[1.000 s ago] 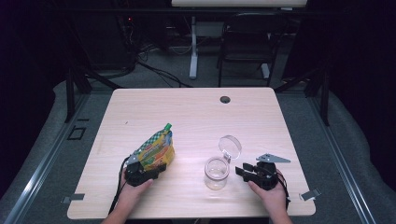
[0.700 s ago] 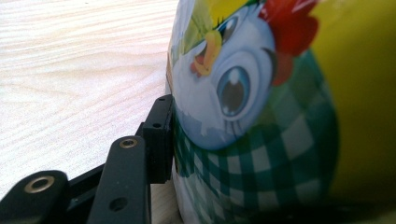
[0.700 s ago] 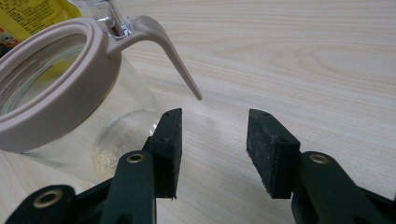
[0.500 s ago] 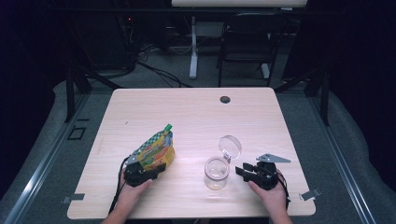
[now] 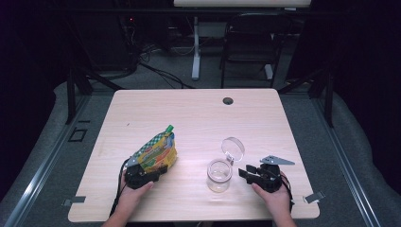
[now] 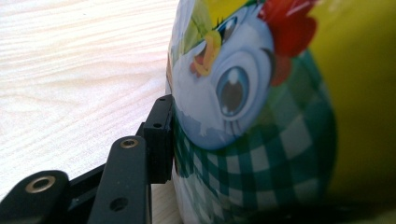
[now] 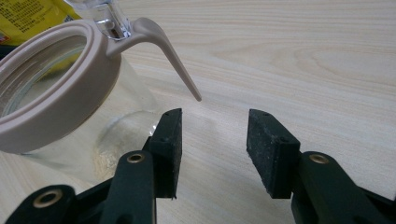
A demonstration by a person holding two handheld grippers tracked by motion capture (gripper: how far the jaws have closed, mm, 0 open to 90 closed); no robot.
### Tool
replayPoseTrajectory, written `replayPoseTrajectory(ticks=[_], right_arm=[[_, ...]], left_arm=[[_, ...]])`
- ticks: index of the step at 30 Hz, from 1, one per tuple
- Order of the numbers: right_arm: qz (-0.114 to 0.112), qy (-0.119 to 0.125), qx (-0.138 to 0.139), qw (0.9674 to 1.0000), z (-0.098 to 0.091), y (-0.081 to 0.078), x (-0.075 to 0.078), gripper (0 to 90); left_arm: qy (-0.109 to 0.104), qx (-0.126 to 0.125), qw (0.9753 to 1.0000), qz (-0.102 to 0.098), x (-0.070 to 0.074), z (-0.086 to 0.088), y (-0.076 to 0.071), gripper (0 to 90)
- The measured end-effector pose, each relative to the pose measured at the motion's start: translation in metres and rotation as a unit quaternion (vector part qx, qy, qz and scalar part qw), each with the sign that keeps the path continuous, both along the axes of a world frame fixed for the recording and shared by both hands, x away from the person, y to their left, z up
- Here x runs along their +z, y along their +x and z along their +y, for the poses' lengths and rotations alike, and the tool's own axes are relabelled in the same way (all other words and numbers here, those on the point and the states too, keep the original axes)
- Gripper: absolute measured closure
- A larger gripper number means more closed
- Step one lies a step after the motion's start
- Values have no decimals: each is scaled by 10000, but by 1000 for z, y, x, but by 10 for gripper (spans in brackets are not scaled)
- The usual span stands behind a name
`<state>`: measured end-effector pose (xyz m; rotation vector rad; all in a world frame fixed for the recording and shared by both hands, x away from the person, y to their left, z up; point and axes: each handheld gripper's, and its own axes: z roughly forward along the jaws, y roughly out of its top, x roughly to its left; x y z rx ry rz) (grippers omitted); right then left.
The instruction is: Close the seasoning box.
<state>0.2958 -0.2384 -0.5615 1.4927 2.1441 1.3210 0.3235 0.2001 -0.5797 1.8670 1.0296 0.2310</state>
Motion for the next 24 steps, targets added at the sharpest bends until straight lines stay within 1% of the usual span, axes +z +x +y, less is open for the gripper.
replayPoseTrajectory(ticks=[3,6,8,10,13,17,18,22,24], right_arm=[[-3,9,1,10000,0,0,0,555],[-15,5,12,10000,0,0,1,555],[-26,25,-1,10000,0,0,0,555],[-33,31,-11,10000,0,-1,1,555],[-39,11,4,10000,-1,-1,2,555],[-55,24,-19,10000,-2,-2,1,555],[-62,29,-21,10000,-2,-2,1,555],[-58,19,-39,10000,-2,-3,2,555],[-69,23,-38,10000,-2,-3,3,555]], left_arm=[[-71,21,10000,-35,3,1,-1,548],[-65,-8,10000,-67,7,2,-2,549],[-68,-33,10000,-42,9,2,-3,549],[-49,-35,9999,-98,12,2,-4,548],[-93,-64,9999,-82,15,3,-6,548],[-116,-76,9998,-133,21,4,-8,549],[-134,-57,9997,-175,21,4,-9,549],[-71,-51,9996,-265,27,5,-12,548],[22,-36,9994,-330,29,6,-14,549]])
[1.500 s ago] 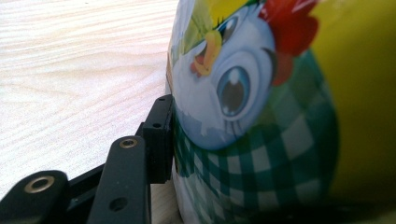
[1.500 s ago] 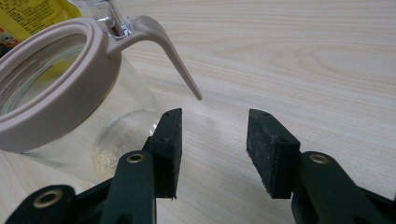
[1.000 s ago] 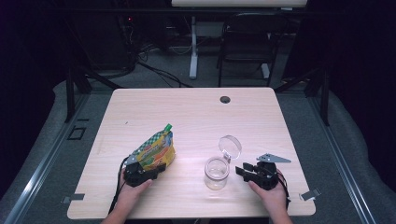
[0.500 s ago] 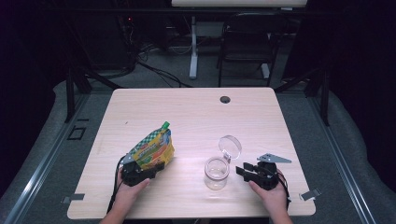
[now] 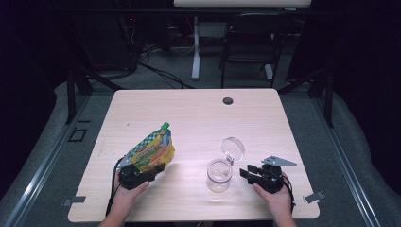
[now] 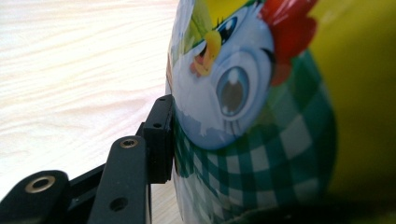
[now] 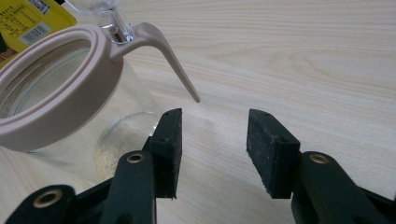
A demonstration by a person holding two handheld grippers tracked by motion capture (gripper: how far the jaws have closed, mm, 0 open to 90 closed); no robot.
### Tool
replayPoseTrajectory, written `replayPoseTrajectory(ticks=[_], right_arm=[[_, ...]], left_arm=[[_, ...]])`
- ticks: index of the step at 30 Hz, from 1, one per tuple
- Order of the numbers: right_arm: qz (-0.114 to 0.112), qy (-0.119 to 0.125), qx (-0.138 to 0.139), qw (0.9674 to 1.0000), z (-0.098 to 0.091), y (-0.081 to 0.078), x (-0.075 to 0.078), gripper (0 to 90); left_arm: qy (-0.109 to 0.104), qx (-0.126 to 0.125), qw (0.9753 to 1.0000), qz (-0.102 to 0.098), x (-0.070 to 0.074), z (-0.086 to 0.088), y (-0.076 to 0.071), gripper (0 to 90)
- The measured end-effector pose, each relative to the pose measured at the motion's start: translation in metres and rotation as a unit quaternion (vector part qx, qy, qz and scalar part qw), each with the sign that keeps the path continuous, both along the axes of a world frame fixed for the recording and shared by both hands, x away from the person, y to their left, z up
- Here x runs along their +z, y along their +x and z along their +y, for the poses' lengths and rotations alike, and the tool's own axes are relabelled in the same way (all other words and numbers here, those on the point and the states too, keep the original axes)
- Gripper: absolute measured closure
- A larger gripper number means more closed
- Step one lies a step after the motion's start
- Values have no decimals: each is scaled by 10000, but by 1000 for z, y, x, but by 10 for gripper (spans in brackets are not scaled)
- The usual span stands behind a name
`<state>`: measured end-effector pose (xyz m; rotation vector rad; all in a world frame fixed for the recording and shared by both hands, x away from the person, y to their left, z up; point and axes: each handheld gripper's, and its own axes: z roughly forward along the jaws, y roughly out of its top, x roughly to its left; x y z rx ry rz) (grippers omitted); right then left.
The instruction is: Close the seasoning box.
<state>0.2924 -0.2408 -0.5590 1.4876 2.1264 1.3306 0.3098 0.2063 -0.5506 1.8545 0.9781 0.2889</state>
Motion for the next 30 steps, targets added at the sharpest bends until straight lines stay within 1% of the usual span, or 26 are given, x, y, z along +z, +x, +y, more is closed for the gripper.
replayPoseTrajectory(ticks=[5,9,11,12,14,15,16,18,21,23,24,25,28,30], right_arm=[[-66,-87,10,9999,1,-2,1,555],[-144,-147,48,9998,3,-4,3,555],[-182,-178,56,9997,3,-5,5,555],[-202,-186,59,9996,3,-5,5,555],[-257,-197,30,9995,3,-7,7,555],[-281,-167,30,9995,3,-7,7,555],[-283,-184,19,9994,2,-8,8,555],[-319,-137,-5,9994,1,-8,9,555],[-362,-144,-18,9992,0,-10,12,555],[-422,-149,-28,9990,0,-12,14,556],[-454,-156,-17,9988,1,-13,15,555],[-493,-163,-7,9986,1,-14,16,555],[-618,-181,-6,9979,3,-17,20,552],[-717,-255,24,9971,6,-20,25,551]], left_arm=[[69,91,9999,-76,4,3,-2,548],[258,179,9992,-244,8,6,-3,548],[304,196,9989,-288,9,7,-4,548],[378,237,9985,-313,11,8,-5,548],[394,273,9981,-396,12,8,-6,548],[434,296,9976,-440,13,9,-6,548],[457,310,9975,-447,14,9,-7,548],[497,320,9971,-474,15,10,-7,548],[582,334,9964,-516,16,9,-8,548],[596,341,9960,-578,16,8,-9,548],[627,345,9956,-599,16,7,-9,548],[709,322,9952,-589,17,6,-10,548],[759,271,9945,-663,17,4,-11,548],[862,236,9935,-705,18,1,-12,548]])
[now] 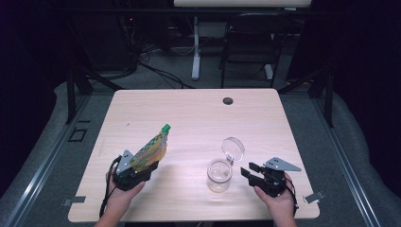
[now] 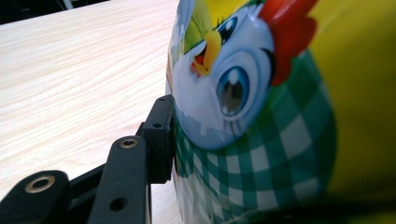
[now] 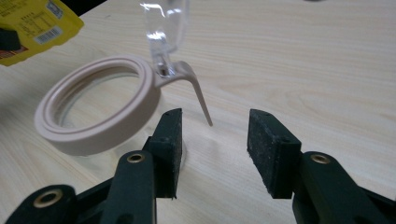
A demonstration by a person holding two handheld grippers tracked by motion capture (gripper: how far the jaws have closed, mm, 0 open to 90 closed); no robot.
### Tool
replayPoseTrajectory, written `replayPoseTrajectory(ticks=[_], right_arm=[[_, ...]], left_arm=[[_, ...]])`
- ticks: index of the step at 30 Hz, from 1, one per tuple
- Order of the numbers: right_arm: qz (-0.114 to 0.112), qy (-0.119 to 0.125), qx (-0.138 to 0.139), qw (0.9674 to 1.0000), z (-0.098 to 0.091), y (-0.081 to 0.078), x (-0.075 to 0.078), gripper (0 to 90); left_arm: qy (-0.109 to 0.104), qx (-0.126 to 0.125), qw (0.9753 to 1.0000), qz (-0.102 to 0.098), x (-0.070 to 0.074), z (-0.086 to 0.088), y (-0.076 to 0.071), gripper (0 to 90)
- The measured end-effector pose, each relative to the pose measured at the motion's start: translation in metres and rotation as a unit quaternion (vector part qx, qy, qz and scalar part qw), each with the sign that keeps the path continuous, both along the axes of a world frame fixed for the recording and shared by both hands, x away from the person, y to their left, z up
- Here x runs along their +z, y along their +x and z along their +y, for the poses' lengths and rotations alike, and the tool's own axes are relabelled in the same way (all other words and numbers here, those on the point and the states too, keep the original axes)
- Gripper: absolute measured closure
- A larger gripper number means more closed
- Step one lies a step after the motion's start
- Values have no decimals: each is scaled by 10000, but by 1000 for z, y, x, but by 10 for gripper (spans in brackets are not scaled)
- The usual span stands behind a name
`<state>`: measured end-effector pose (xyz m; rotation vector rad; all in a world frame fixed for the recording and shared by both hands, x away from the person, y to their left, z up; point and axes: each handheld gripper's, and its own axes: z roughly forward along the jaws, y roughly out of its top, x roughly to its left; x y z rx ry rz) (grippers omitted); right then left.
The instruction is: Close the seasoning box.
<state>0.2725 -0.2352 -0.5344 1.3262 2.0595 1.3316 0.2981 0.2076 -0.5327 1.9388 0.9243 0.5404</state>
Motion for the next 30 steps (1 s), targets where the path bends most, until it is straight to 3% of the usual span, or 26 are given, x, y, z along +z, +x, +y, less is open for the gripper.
replayPoseTrajectory(ticks=[6,10,13,22,27,30], right_arm=[[-584,-307,76,9978,11,-12,15,549],[-1074,-555,77,9926,20,-19,24,530],[-1240,-673,131,9899,25,-22,26,531],[-1134,-1001,272,9881,25,-23,28,667],[-1002,-1010,230,9896,23,-24,33,726],[-1003,-1116,215,9884,23,-26,39,742]], left_arm=[[381,-68,9992,-135,1,-9,-4,548],[566,-95,9981,-219,0,-15,-6,549],[641,-133,9976,-225,-1,-17,-7,549],[696,-218,9971,-226,-3,-22,-7,548],[764,-265,9965,-224,-3,-24,-8,549],[853,-263,9956,-280,-2,-26,-8,549]])
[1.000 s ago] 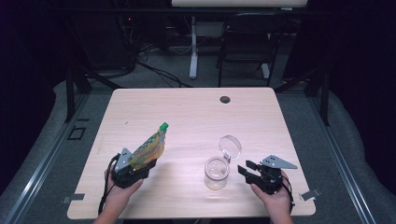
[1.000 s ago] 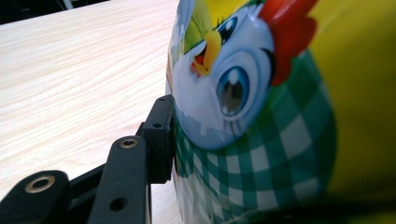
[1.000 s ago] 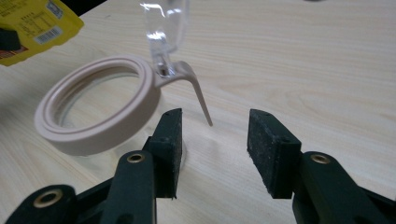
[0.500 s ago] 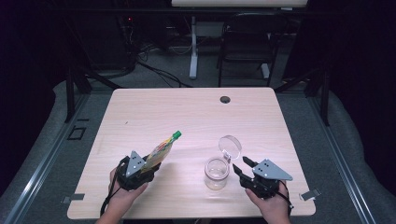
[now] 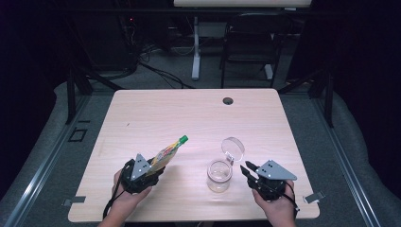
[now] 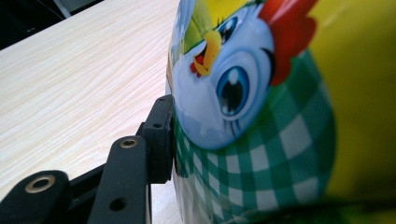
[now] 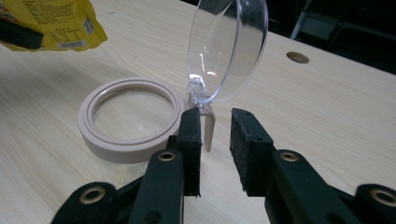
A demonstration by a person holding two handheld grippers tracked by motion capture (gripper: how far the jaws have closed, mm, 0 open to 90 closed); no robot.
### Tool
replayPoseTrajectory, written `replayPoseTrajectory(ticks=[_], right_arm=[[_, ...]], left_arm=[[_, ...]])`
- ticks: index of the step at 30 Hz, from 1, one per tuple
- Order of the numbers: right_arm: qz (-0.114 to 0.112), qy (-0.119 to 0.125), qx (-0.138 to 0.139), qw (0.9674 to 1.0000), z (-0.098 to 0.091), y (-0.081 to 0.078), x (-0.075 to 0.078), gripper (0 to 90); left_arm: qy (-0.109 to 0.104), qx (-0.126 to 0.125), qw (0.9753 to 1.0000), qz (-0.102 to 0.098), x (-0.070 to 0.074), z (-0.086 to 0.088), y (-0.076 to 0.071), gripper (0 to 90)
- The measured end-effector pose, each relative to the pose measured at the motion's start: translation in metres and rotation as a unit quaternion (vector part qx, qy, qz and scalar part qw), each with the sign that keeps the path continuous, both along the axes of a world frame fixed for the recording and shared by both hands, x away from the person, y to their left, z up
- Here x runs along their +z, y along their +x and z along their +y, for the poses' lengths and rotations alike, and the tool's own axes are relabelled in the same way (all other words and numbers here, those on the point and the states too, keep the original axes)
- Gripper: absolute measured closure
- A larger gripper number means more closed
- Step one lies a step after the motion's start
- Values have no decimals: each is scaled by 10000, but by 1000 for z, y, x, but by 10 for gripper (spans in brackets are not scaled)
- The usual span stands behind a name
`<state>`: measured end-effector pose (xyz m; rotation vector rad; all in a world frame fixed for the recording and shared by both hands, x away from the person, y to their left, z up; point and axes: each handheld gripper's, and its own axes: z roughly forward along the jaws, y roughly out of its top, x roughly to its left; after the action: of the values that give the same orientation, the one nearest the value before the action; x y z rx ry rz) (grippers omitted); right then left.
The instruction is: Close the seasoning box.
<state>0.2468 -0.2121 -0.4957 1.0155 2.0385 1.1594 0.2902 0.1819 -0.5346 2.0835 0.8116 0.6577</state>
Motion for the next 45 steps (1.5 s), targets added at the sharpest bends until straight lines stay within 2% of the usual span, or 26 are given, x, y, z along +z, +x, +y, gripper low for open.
replayPoseTrajectory(ticks=[2,4,7,8,10,15,21,27,29,32,36,38,39,40,41,43,45], right_arm=[[-143,-127,53,9998,2,-2,3,754],[-357,-450,104,9983,6,-5,7,765],[-682,-875,220,9936,16,-11,9,763],[-771,-1022,247,9915,20,-13,9,760],[-833,-1154,368,9891,26,-15,7,758],[-982,-1371,557,9841,39,-19,2,762],[-1216,-1536,692,9782,47,-23,1,766],[-1391,-1732,778,9719,54,-25,-1,770],[-1453,-1806,793,9695,57,-27,-3,771],[-1575,-1996,816,9637,60,-29,-4,773],[-1777,-2288,842,9534,67,-33,-6,778],[-1844,-2456,862,9478,70,-34,-8,781],[-1863,-2504,873,9460,71,-34,-9,782],[-1906,-2602,884,9424,72,-34,-10,782],[-1932,-2629,894,9411,73,-34,-11,783],[-1974,-2736,906,9370,75,-35,-11,784],[-2036,-2729,919,9358,76,-35,-12,786]], left_arm=[[87,-10,10000,-22,0,-2,-1,549],[227,-13,9997,-95,0,-4,-1,549],[519,-47,9984,-229,1,-7,-3,549],[552,-46,9981,-252,0,-8,-3,549],[677,-71,9972,-316,1,-10,-3,549],[910,-104,9946,-495,0,-15,-5,549],[1291,-221,9891,-670,0,-24,-6,549],[1518,-272,9848,-806,1,-34,-7,549],[1681,-285,9816,-866,0,-38,-8,549],[1819,-297,9786,-918,-3,-41,-9,549],[2054,-317,9725,-1053,-4,-45,-11,549],[2123,-295,9707,-1090,-5,-47,-12,549],[2177,-282,9693,-1104,-4,-48,-12,549],[2193,-284,9689,-1107,-4,-48,-13,549],[2226,-296,9680,-1119,-4,-49,-12,550],[2353,-315,9640,-1200,-4,-51,-12,549],[2497,-343,9592,-1281,-3,-54,-11,550]])
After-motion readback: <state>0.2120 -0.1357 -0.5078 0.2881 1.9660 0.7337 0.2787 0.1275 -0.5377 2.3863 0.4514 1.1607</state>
